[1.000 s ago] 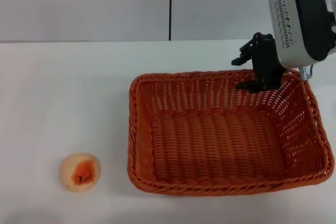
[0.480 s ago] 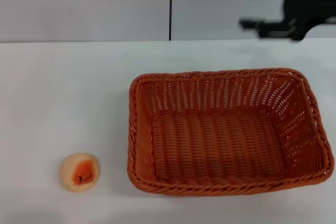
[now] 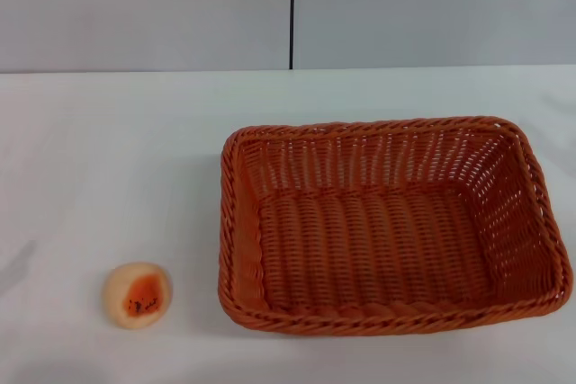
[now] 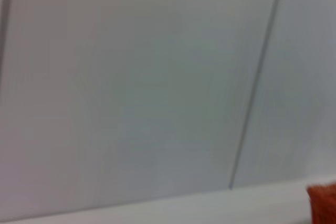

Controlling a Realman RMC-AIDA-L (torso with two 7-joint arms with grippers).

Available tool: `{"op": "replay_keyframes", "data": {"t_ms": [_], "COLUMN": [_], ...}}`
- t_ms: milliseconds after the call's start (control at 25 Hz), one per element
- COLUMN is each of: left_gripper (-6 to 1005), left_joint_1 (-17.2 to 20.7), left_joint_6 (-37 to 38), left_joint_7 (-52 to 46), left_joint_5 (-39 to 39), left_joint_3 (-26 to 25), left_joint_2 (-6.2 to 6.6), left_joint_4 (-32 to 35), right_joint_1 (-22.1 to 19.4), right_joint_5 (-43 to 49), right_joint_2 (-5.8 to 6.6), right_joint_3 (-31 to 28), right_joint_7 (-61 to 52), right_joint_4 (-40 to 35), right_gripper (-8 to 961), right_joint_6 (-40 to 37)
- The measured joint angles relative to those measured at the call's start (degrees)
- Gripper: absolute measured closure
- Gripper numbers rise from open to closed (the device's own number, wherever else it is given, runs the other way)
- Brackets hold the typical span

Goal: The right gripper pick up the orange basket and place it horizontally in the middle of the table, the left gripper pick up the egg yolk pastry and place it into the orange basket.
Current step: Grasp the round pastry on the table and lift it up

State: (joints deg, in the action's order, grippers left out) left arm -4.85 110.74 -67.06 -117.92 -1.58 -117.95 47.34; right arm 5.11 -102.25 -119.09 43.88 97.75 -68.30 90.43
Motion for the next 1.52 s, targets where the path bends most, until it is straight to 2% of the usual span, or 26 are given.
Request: {"op": "replay_keyframes", "data": {"t_ms": [40,80,240,280,320,440,480,560,680,720,840,1120,1240,1520], "left_gripper": [190,190,190,190,190,190,190,190,193,195,203,220,228,245], "left_joint_1": [0.0,-0.7,-2.4,-2.4,-4.4,-6.8,-6.8,-9.2,-9.7,-10.0,-10.3,-10.0,-10.0,-10.3], "left_joint_6": [0.0,-0.7,-2.5,-2.5,-3.4,-3.6,-3.6,-3.0,-2.5,-2.6,-3.5,-5.0,-8.2,-11.0], "left_joint_7": [0.0,-1.1,-3.9,-3.9,-6.6,-9.5,-9.5,-12.5,-13.4,-13.8,-13.4,-10.7,-8.3,-5.5], "left_joint_5": [0.0,-0.7,-4.4,-4.4,-8.6,-13.1,-13.1,-16.4,-16.9,-17.2,-17.3,-16.9,-16.8,-16.8], "left_joint_3": [0.0,2.8,7.0,7.0,9.6,11.8,11.8,14.2,15.5,18.2,20.3,21.1,21.1,21.2], "left_joint_2": [0.00,-0.11,-0.09,-0.09,-0.05,-0.10,-0.10,-0.10,-0.07,-0.32,-0.41,-0.38,-0.40,-0.37], "left_joint_4": [0.0,2.1,4.5,4.5,6.4,8.7,8.7,10.0,9.7,7.2,2.6,-2.4,-6.3,-9.1], "right_joint_1": [-1.9,-1.9,-4.1,-4.1,-4.1,-4.2,-4.2,-4.3,-4.3,-4.2,-3.8,-3.2,-3.1,-3.1], "right_joint_5": [-5.3,-5.3,-14.4,-14.4,-14.7,-14.6,-14.6,-14.6,-14.5,-14.5,-14.5,-14.5,-14.5,-14.5], "right_joint_2": [-0.01,-0.01,0.03,0.03,0.03,0.24,0.24,0.27,0.27,0.28,0.42,0.40,0.44,0.46], "right_joint_3": [-1.0,-1.0,-5.8,-5.8,-6.7,-8.1,-8.1,-8.6,-9.3,-9.5,-9.8,-10.3,-10.3,-10.3], "right_joint_7": [4.0,4.0,16.2,16.2,17.3,19.1,19.1,19.7,20.0,20.0,20.2,20.5,20.5,20.5], "right_joint_4": [5.3,5.3,21.2,21.2,23.1,26.9,26.9,27.6,28.2,28.4,28.8,29.0,29.1,29.2], "right_gripper": [349,349,349,349,349,349,349,349,349,349,349,349,349,349], "right_joint_6": [1.9,1.9,8.2,8.2,8.8,9.5,9.5,9.4,9.3,9.3,9.1,9.0,9.0,8.9]}}
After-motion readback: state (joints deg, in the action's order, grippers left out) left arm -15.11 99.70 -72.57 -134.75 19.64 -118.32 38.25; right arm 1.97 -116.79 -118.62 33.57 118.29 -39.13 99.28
